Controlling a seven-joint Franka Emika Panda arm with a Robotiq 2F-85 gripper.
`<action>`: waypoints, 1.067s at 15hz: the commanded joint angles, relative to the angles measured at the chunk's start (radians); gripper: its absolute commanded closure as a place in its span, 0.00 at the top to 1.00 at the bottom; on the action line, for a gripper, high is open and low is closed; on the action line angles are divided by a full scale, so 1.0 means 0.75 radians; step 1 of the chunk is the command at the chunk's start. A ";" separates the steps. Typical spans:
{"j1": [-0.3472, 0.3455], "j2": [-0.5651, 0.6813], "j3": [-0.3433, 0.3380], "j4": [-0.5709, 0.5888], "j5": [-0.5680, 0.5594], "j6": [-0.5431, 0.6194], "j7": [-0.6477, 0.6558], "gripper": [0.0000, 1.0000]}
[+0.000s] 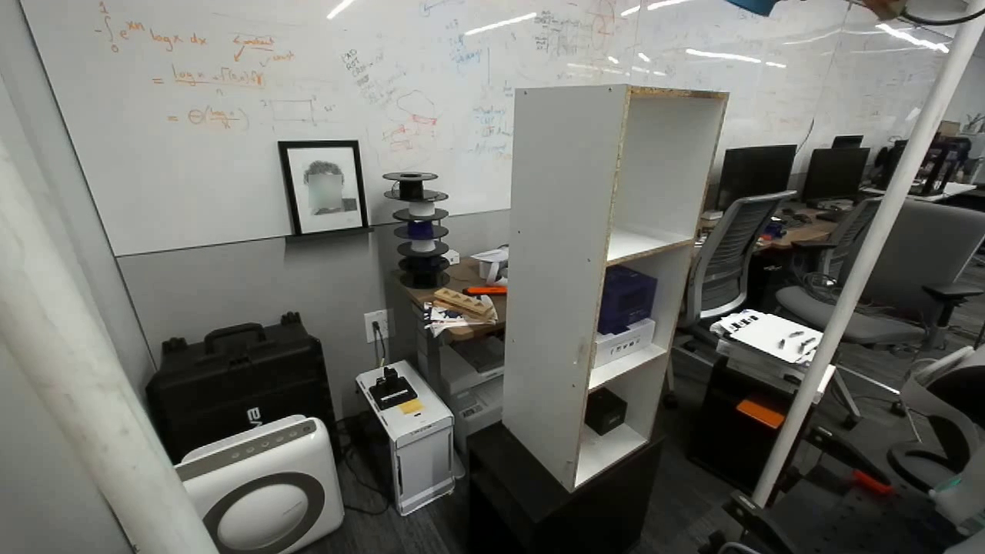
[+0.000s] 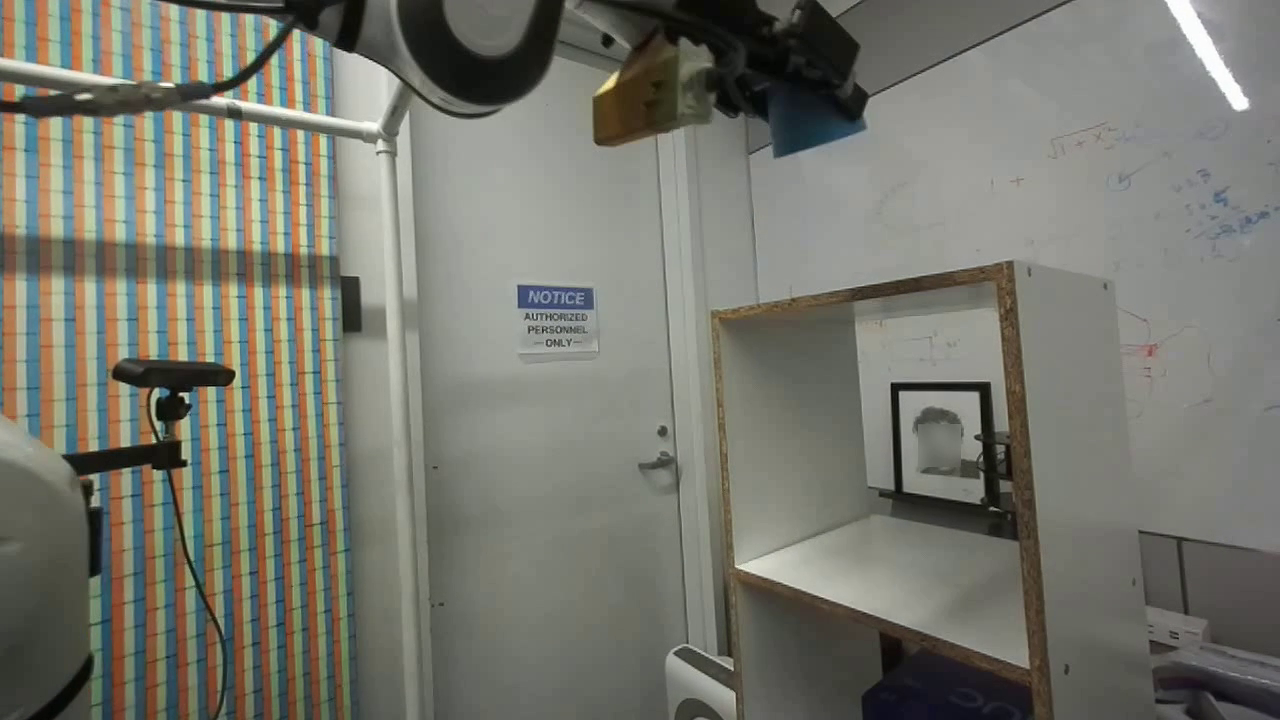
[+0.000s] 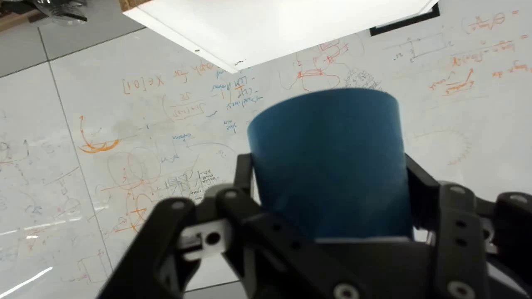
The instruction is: Put the blue cup on the top of the shelf
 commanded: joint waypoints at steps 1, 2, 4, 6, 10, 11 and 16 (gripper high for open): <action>0.342 0.253 -0.253 0.229 0.126 0.057 -0.098 0.54; 0.427 0.308 -0.323 0.277 0.156 0.044 -0.117 0.54; 0.598 0.399 -0.467 0.372 0.204 0.010 -0.135 0.54; 0.712 0.469 -0.578 0.442 0.249 -0.055 -0.122 0.54; 0.763 0.602 -0.678 0.519 0.285 -0.238 -0.047 1.00; 0.756 0.628 -0.683 0.529 0.282 -0.274 -0.030 1.00; 0.686 0.631 -0.622 0.535 0.165 -0.408 0.074 1.00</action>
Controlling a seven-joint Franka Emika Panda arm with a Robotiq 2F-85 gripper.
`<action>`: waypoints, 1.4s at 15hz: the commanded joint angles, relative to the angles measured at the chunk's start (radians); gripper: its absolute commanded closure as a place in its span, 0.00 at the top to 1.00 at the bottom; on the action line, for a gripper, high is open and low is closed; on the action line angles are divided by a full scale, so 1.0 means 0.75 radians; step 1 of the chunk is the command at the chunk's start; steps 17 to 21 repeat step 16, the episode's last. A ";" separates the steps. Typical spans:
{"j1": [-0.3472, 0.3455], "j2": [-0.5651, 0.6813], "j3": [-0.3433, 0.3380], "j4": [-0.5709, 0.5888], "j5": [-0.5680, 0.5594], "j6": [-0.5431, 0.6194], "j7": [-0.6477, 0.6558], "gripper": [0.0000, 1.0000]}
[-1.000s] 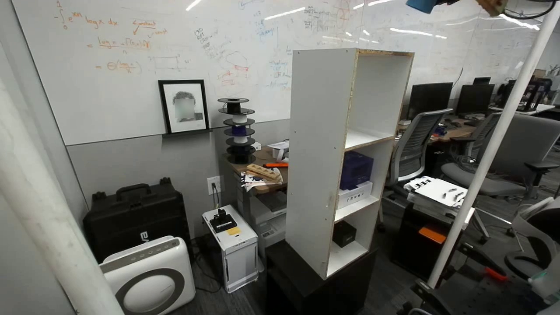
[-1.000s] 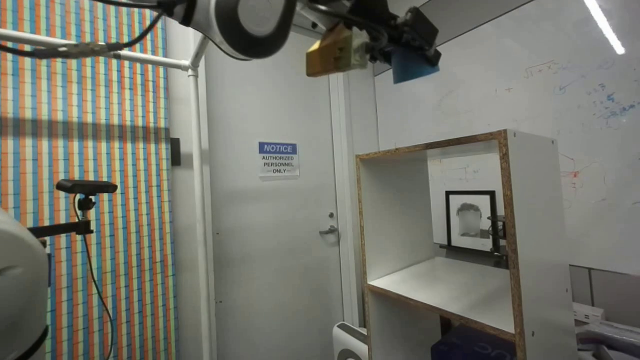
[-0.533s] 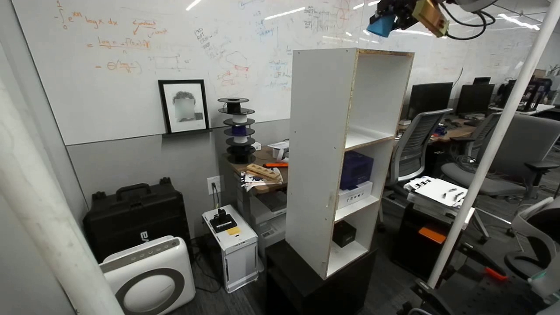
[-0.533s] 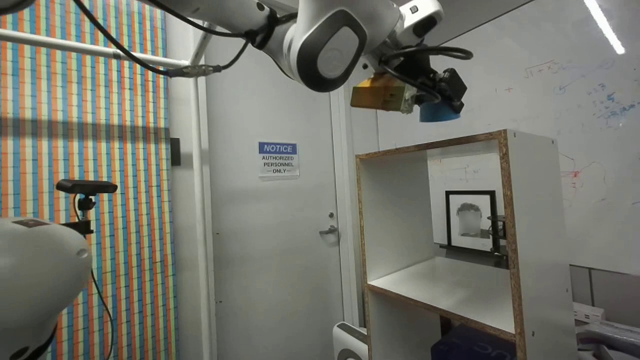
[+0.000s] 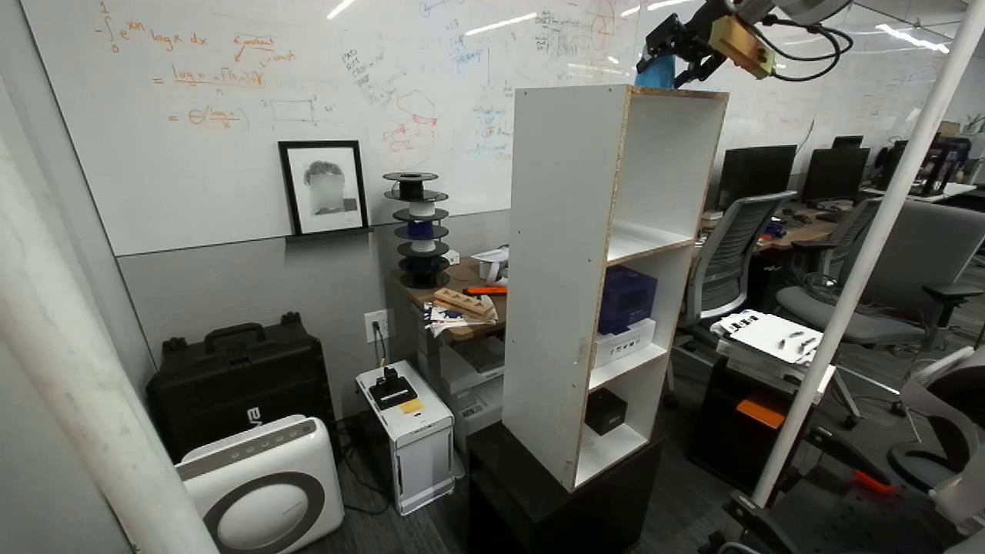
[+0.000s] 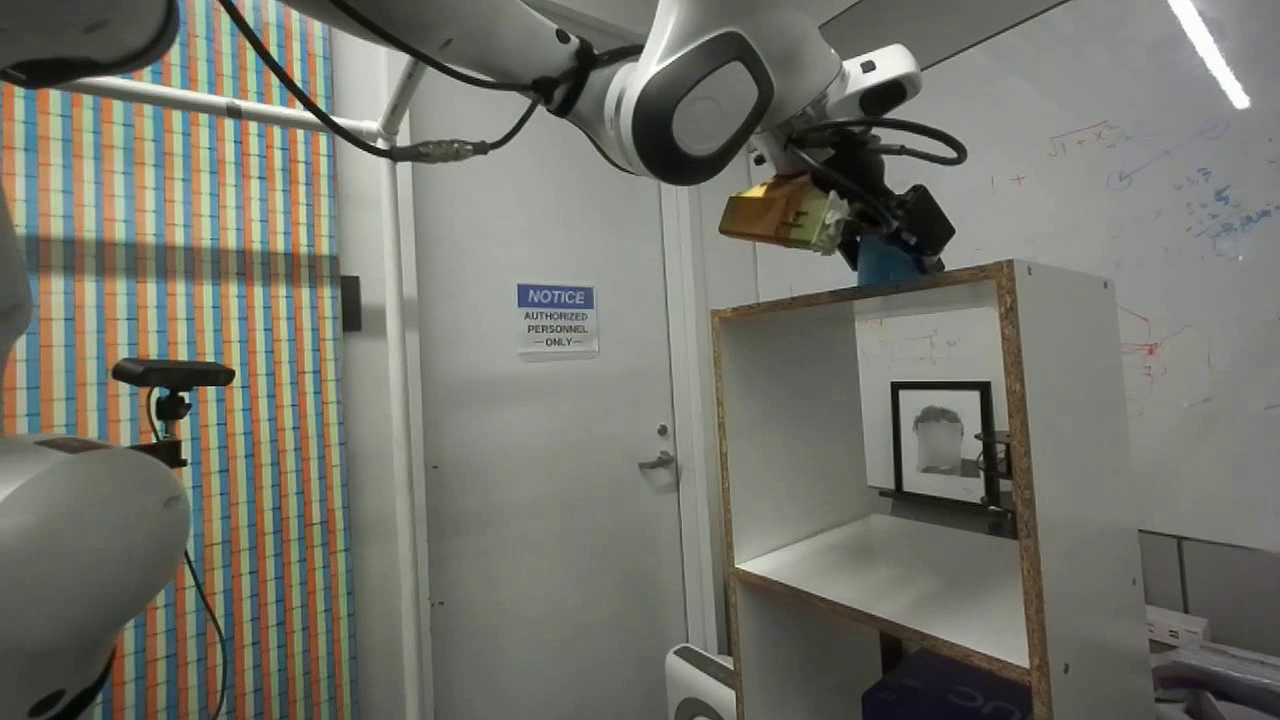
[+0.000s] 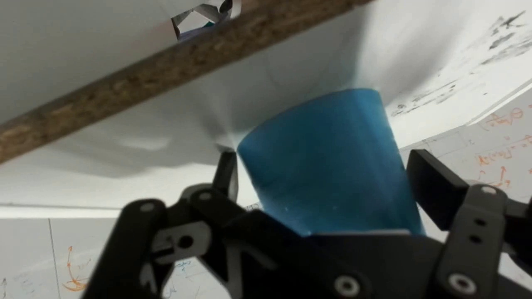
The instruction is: Put the blue cup on the top of the shelf
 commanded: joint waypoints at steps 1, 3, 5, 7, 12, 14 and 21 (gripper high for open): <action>-0.066 -0.008 0.072 0.031 -0.119 -0.093 0.111 1.00; -0.347 -0.075 0.347 -0.018 -0.162 -0.167 0.121 1.00; -0.366 -0.214 0.393 -0.096 -0.397 -0.240 0.273 1.00; -0.448 -0.342 0.506 -0.183 -0.559 -0.320 0.384 1.00; -0.849 -0.659 0.879 -0.416 -0.282 -0.794 0.226 1.00; -0.960 -0.789 0.925 -0.524 -0.212 -0.980 0.193 1.00; -0.996 -0.676 0.959 -0.441 -0.199 -0.962 0.182 1.00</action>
